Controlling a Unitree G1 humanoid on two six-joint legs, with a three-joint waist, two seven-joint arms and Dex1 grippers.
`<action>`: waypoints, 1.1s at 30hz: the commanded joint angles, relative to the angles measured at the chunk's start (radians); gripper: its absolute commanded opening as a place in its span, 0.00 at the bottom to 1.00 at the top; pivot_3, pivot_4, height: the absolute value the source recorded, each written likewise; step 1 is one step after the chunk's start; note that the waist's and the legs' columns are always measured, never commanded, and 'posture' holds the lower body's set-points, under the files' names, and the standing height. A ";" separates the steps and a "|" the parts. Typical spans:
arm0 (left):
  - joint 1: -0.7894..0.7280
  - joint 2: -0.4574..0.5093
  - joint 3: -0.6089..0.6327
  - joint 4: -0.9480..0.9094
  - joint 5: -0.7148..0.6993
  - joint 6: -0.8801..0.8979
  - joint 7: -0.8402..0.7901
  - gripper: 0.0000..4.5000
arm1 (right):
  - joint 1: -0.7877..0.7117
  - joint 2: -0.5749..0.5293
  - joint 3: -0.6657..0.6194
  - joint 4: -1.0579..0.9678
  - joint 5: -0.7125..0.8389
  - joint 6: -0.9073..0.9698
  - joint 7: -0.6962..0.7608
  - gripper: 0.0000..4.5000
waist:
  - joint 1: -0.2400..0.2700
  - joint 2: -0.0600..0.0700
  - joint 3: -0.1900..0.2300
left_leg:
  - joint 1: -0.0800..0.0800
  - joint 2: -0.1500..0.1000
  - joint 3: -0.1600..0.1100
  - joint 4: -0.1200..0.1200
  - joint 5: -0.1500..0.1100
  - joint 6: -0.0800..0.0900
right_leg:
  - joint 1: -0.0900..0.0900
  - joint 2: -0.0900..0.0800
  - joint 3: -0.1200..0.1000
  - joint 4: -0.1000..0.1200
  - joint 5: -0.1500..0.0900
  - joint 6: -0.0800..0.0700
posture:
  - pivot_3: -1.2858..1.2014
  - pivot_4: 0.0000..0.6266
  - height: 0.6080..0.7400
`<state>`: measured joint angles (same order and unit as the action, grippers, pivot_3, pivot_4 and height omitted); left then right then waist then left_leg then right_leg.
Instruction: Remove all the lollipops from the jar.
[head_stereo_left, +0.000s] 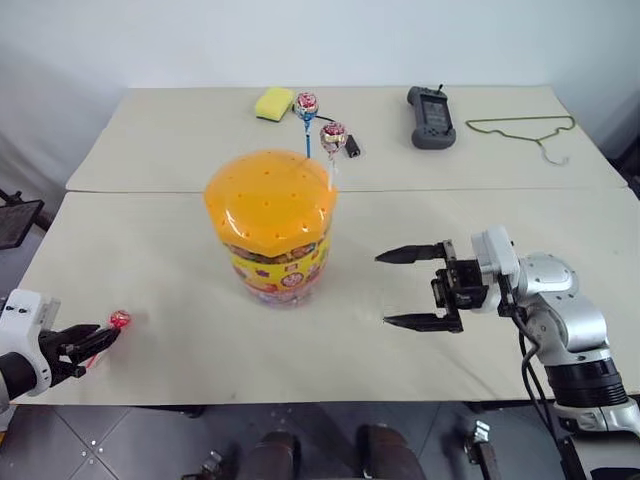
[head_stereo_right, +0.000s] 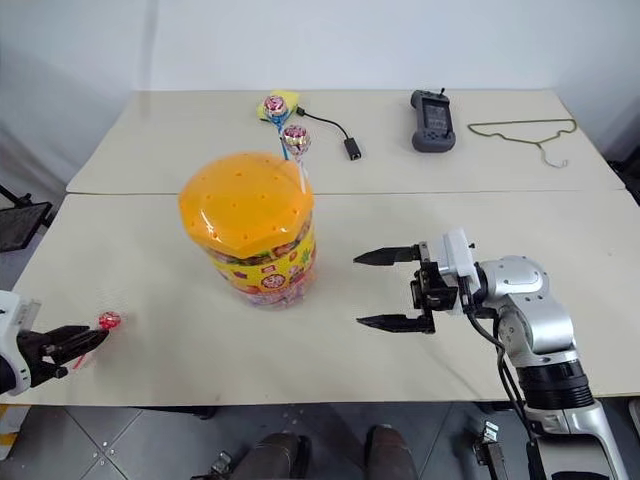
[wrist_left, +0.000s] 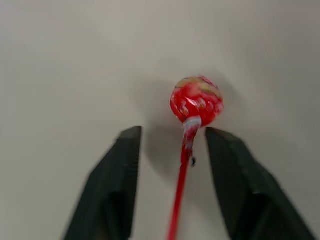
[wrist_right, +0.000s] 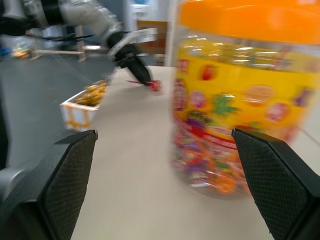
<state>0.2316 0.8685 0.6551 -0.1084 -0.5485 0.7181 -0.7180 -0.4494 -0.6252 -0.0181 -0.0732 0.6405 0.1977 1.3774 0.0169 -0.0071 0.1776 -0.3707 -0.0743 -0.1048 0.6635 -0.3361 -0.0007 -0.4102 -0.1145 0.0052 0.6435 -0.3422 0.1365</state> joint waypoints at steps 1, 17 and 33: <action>-0.045 -0.029 0.093 -0.003 -0.074 -0.172 -0.147 0.76 | -0.050 0.024 -0.061 -0.084 0.081 0.092 -0.125 1.00 | -0.005 0.000 0.000 | 0.000 0.000 0.000 0.000 0.000 0.000 | 0.000 0.000 0.000 -0.001 0.000 0.000 | 0.52 0.24 1.00; -0.440 -0.120 0.143 -0.160 -0.794 0.064 -0.132 0.82 | -0.394 0.253 -0.017 -0.015 0.117 0.361 -0.521 1.00 | -0.046 0.000 0.000 | -0.001 0.001 -0.001 0.001 0.000 0.000 | -0.001 0.000 -0.002 0.004 0.000 0.000 | 0.52 0.24 1.00; -0.546 -0.107 0.009 -0.128 -0.687 -0.051 -0.195 0.82 | -0.429 0.255 0.032 -0.019 0.114 0.444 -0.439 0.32 | -0.070 0.000 0.000 | 0.000 0.000 0.000 0.001 0.000 0.000 | -0.003 0.001 -0.003 0.009 0.000 0.000 | 0.52 0.24 1.00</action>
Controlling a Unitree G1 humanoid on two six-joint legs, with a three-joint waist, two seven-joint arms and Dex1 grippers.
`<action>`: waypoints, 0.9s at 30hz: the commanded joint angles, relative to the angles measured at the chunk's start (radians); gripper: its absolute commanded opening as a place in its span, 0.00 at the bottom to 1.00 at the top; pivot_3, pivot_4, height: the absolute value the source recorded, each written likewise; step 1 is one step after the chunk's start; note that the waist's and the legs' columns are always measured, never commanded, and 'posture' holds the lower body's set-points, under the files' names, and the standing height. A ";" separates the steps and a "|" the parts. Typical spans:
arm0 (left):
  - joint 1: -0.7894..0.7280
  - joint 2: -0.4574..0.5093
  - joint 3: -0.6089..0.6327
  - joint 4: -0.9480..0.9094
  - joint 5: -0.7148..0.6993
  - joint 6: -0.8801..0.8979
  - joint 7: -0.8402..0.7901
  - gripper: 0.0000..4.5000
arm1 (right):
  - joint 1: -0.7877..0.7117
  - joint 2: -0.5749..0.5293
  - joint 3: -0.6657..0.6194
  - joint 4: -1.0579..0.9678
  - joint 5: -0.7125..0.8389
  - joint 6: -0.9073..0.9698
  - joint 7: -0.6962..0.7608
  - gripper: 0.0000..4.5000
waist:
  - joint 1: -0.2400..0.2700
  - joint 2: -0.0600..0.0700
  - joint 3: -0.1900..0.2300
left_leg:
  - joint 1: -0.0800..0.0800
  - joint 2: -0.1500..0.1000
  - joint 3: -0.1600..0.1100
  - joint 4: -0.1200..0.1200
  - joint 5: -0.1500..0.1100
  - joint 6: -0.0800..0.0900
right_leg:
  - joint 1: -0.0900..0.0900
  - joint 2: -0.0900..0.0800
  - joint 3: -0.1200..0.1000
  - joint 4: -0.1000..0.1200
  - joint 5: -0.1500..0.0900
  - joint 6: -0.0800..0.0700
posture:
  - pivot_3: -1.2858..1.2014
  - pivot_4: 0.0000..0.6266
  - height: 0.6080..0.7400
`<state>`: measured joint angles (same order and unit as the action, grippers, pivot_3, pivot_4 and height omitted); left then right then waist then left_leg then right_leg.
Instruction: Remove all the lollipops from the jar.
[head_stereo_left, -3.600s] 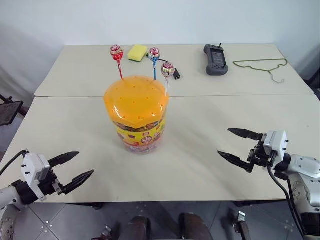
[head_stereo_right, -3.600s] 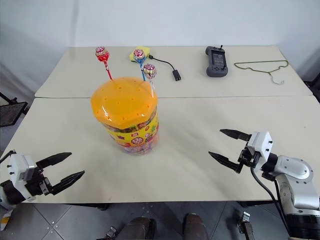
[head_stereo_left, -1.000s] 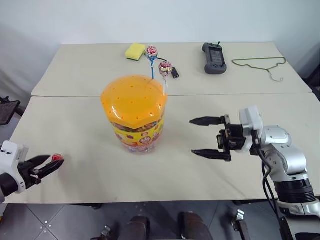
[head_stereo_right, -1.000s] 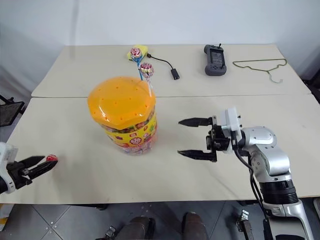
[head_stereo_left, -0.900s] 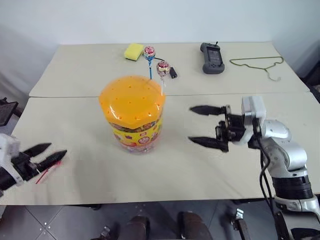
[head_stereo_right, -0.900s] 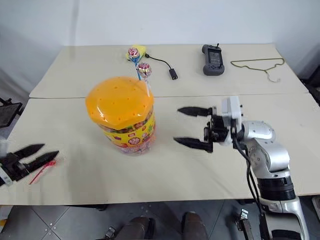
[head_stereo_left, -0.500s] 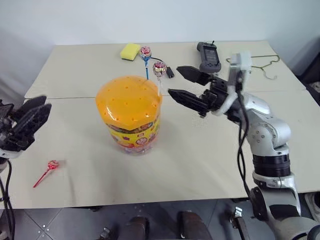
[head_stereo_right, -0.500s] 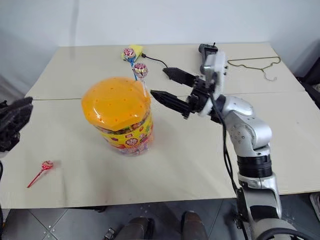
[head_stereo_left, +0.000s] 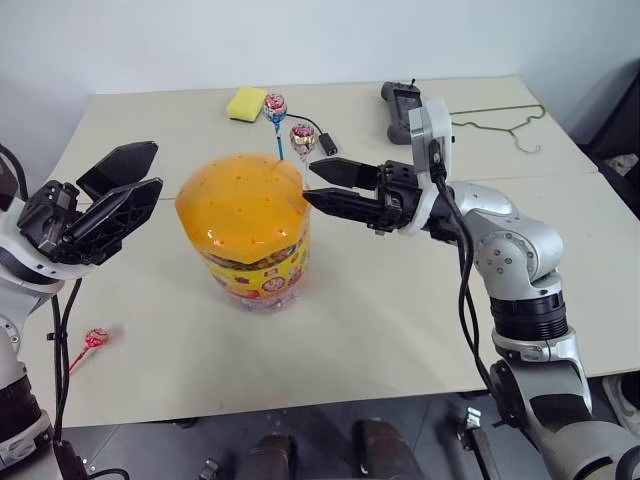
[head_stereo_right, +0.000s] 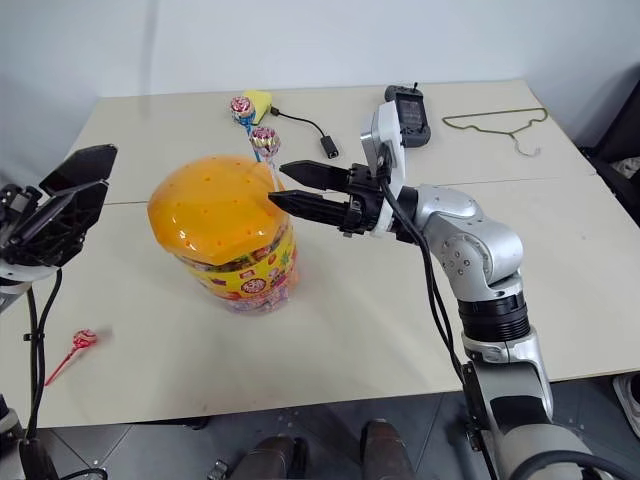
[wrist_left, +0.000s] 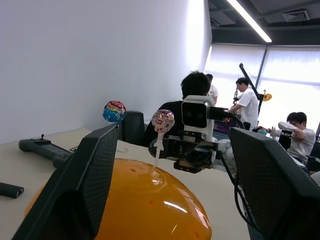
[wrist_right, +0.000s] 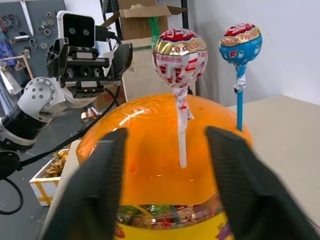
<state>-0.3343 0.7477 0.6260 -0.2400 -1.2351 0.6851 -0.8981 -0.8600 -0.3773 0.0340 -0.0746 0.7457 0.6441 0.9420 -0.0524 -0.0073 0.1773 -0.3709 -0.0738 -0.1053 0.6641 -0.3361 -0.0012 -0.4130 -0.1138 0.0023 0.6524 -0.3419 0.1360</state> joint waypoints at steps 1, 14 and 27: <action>0.034 0.017 0.045 0.013 0.000 -0.018 -0.024 0.82 | -0.019 0.009 -0.020 -0.017 0.007 -0.005 -0.003 0.26 | -0.001 0.000 0.000 | 0.000 0.000 0.000 0.000 0.000 0.000 | 0.000 0.000 0.000 0.000 0.000 0.000 | 0.52 0.24 1.00; 0.124 0.015 0.111 0.076 0.005 -0.038 -0.065 0.82 | -0.033 0.001 -0.018 0.002 0.007 0.032 0.004 0.01 | 0.001 0.000 0.000 | 0.000 0.000 0.000 0.000 0.000 0.000 | 0.000 -0.001 0.001 0.000 0.000 0.000 | 0.52 0.24 1.00; 0.145 0.010 0.105 0.039 -0.008 -0.038 -0.061 0.82 | -0.050 -0.063 -0.031 0.025 -0.032 0.006 0.098 0.58 | 0.000 0.000 0.000 | 0.000 0.000 0.000 0.000 0.000 0.000 | 0.000 -0.001 0.001 0.000 0.000 0.000 | 0.52 0.24 1.00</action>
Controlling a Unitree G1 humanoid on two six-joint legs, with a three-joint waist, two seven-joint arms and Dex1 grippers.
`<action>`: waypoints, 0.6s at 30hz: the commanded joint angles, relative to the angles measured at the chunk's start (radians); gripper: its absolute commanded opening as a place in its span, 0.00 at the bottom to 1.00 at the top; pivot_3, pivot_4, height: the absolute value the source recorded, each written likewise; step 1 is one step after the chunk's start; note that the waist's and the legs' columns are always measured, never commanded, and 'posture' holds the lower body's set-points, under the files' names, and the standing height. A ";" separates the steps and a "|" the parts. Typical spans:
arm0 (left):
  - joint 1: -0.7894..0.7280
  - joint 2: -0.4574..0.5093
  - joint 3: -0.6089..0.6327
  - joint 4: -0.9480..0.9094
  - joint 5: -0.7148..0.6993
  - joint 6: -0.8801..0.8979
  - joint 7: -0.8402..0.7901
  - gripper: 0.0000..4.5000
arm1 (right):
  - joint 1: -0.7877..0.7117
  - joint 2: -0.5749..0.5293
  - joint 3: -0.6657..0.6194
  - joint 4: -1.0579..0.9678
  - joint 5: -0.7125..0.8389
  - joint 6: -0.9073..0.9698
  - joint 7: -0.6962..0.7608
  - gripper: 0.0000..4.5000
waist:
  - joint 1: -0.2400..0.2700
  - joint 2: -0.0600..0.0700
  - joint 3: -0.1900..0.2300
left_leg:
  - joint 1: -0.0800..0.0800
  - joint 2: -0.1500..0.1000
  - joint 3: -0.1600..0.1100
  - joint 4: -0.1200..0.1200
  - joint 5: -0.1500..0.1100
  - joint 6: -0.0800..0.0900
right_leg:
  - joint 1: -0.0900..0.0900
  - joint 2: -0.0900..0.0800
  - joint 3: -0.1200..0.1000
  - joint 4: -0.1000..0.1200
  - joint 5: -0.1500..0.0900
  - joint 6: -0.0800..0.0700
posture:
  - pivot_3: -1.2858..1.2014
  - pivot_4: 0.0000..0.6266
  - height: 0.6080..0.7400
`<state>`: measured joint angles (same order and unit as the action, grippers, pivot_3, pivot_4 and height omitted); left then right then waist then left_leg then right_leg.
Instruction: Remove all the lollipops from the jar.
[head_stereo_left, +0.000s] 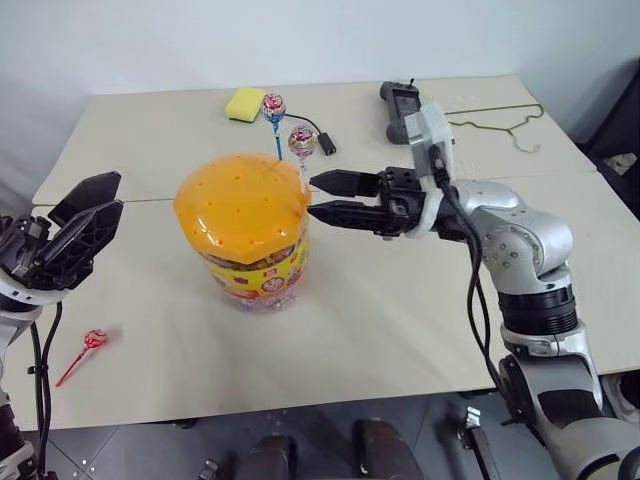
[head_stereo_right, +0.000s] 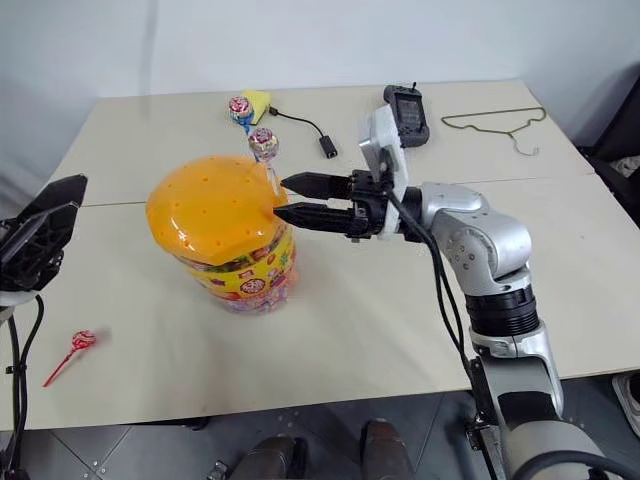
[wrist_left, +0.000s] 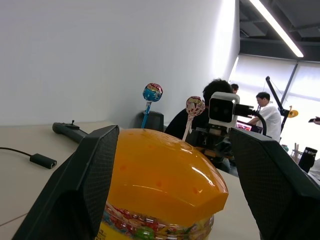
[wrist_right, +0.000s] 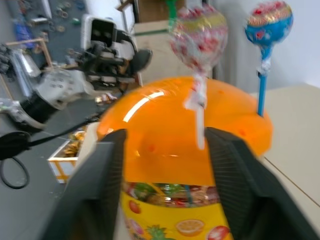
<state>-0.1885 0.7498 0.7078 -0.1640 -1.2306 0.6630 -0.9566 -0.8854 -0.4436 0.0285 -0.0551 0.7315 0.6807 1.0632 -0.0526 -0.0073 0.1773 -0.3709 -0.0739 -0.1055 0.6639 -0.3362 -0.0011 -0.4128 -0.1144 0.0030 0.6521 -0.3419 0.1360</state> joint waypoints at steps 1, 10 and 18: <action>-0.002 0.006 0.021 -0.041 -0.015 -0.016 -0.002 0.82 | -0.033 0.012 -0.024 0.020 -0.028 -0.044 -0.028 0.58 | 0.000 0.000 0.000 | 0.000 0.000 0.000 0.000 0.000 0.000 | 0.000 0.000 0.000 0.000 0.000 0.000 | 0.52 0.24 1.00; -0.019 0.001 0.005 -0.031 -0.006 -0.026 -0.017 0.82 | -0.084 0.099 -0.007 0.093 -0.068 -0.102 -0.037 0.54 | -0.002 0.000 0.000 | 0.000 0.000 0.000 0.000 0.000 0.000 | 0.000 0.000 0.000 0.001 0.000 0.000 | 0.52 0.24 1.00; -0.054 -0.007 -0.016 -0.027 -0.009 -0.031 -0.003 0.82 | -0.088 0.127 -0.024 0.103 -0.050 -0.108 -0.026 0.03 | -0.002 0.000 0.000 | 0.000 0.000 0.000 0.000 0.000 0.000 | 0.000 0.000 0.000 0.001 0.000 0.000 | 0.52 0.24 1.00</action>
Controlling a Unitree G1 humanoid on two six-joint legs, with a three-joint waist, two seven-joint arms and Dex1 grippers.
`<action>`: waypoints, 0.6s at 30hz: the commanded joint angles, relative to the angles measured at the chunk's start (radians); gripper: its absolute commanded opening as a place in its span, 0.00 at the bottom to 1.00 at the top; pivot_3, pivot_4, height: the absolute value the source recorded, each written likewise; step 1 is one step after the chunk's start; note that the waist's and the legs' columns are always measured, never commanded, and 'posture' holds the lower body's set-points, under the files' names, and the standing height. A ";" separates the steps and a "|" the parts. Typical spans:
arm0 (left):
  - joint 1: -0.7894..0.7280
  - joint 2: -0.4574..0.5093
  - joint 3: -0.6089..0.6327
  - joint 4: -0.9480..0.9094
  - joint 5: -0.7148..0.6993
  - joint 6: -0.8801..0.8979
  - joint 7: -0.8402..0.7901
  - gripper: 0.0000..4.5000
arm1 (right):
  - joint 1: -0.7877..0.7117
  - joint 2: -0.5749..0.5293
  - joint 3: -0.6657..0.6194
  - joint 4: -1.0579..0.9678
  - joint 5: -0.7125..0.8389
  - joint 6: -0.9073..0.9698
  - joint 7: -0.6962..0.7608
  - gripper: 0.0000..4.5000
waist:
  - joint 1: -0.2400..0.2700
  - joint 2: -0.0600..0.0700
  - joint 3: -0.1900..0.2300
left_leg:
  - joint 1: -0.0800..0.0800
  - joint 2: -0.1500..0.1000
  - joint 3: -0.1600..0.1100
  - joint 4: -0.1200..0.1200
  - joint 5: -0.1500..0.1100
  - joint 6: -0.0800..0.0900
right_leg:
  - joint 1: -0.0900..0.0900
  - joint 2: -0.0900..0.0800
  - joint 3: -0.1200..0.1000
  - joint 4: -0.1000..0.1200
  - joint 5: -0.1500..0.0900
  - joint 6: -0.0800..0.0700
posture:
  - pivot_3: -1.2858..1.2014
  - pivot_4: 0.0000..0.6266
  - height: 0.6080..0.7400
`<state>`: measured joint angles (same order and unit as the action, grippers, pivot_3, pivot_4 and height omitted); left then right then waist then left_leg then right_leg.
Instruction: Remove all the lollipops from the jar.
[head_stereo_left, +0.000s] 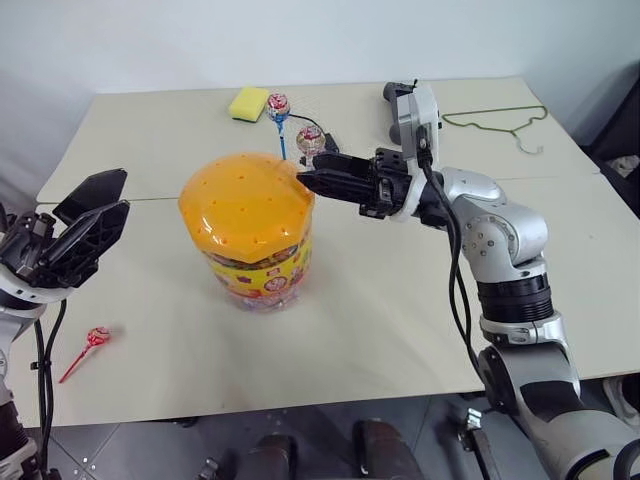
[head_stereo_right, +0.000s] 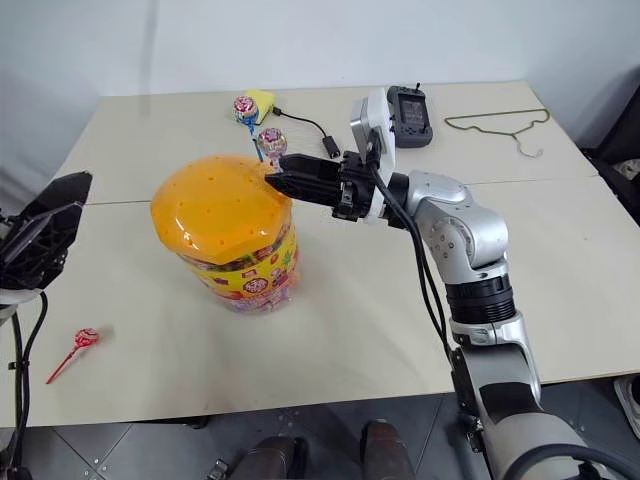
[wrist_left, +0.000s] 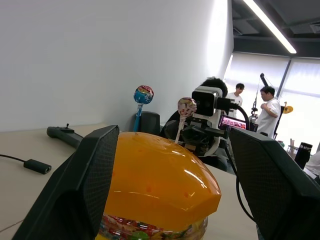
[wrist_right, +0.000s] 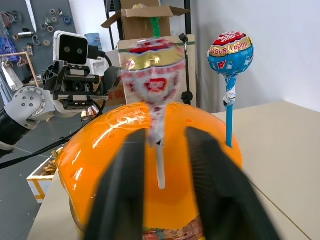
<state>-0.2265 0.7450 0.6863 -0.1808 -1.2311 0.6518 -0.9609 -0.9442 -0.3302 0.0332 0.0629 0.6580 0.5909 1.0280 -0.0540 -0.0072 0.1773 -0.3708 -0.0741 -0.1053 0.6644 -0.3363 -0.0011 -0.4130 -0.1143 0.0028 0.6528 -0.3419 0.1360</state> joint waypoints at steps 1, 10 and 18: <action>-0.019 -0.003 0.004 -0.011 -0.010 -0.018 0.003 0.82 | -0.031 0.019 -0.033 -0.012 0.027 -0.025 0.013 0.01 | 0.000 0.000 0.000 | 0.000 0.000 0.000 0.000 0.000 0.000 | 0.000 0.000 0.000 0.000 0.000 0.000 | 0.52 0.24 1.00; -0.007 0.016 -0.046 -0.065 0.057 -0.061 -0.078 0.82 | -0.135 -0.050 -0.269 0.063 0.233 0.062 -0.018 0.01 | 0.001 0.000 0.000 | 0.000 0.000 0.000 0.000 0.000 0.000 | 0.000 0.000 0.000 0.000 0.000 0.000 | 0.52 0.24 1.00; 0.148 0.152 -0.061 -0.150 0.088 -0.014 -0.281 0.82 | 0.078 -0.652 0.045 0.241 -0.252 -0.008 0.215 0.01 | 0.027 0.001 0.001 | -0.001 -0.002 0.000 -0.002 -0.003 0.005 | 0.002 -0.001 0.002 -0.009 0.001 -0.002 | 0.52 0.24 1.00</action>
<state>-0.0861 0.8803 0.6080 -0.3036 -1.1450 0.6449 -1.2147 -0.8764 -0.9482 0.0495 0.2931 0.4798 0.6527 1.1991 -0.0271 -0.0064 0.1778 -0.3724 -0.0753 -0.1028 0.6623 -0.3392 0.0035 -0.4114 -0.1150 0.0048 0.6435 -0.3405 0.1338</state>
